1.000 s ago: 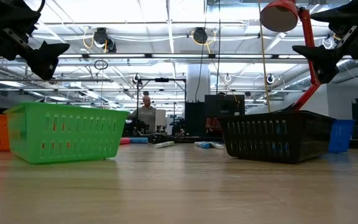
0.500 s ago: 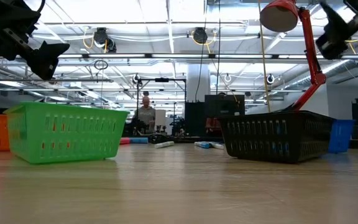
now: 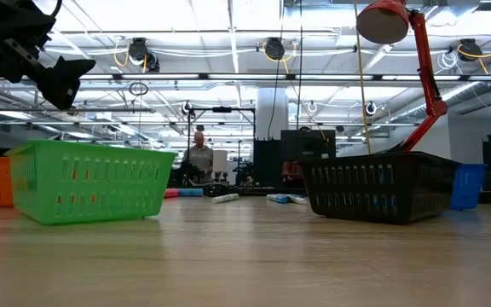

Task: Pick & Place Markers
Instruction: Put the bottom yellow pen into the blue basket

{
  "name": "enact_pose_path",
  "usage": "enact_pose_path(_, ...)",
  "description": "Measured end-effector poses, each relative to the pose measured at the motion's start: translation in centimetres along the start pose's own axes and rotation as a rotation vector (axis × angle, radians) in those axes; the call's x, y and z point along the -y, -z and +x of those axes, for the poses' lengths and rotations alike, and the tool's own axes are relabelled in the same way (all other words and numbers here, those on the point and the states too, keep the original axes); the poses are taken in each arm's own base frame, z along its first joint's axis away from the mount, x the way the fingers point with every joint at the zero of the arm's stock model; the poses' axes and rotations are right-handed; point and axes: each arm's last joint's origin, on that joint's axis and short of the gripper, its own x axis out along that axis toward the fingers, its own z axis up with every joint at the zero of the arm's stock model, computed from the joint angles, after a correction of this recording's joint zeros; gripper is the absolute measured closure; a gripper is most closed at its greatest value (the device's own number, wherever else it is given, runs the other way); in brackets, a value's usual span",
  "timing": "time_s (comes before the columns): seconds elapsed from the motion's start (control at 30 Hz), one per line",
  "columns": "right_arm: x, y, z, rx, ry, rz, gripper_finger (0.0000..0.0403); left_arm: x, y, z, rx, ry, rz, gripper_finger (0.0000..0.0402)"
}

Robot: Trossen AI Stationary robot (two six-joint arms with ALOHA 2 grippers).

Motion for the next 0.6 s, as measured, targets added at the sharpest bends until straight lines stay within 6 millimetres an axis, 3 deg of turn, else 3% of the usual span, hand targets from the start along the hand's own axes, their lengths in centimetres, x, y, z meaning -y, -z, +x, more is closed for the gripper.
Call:
enact_pose_path(0.1, -3.4, -0.4, 3.1, -0.13, 0.083, -0.077, 0.0124, 0.0, 0.0, 0.0, 0.0, 0.0, 0.0, 0.0092)
enact_pose_path(0.2, -5.0, 0.2, 6.0, -0.266, 0.189, -0.09, 0.0124, 0.0, 0.0, 0.0, 0.0, 0.0, 0.0, 0.0092)
enact_pose_path(0.37, -5.0, 3.0, 9.4, -0.416, 0.348, -0.033, 0.0124, 0.0, 0.0, 0.0, 0.0, 0.0, 0.0, 0.0091)
enact_pose_path(0.6, -4.9, 5.5, 11.1, -0.47, 0.403, 0.073, 0.0124, 0.0, 0.0, 0.0, 0.0, 0.0, 0.0, 0.0091)
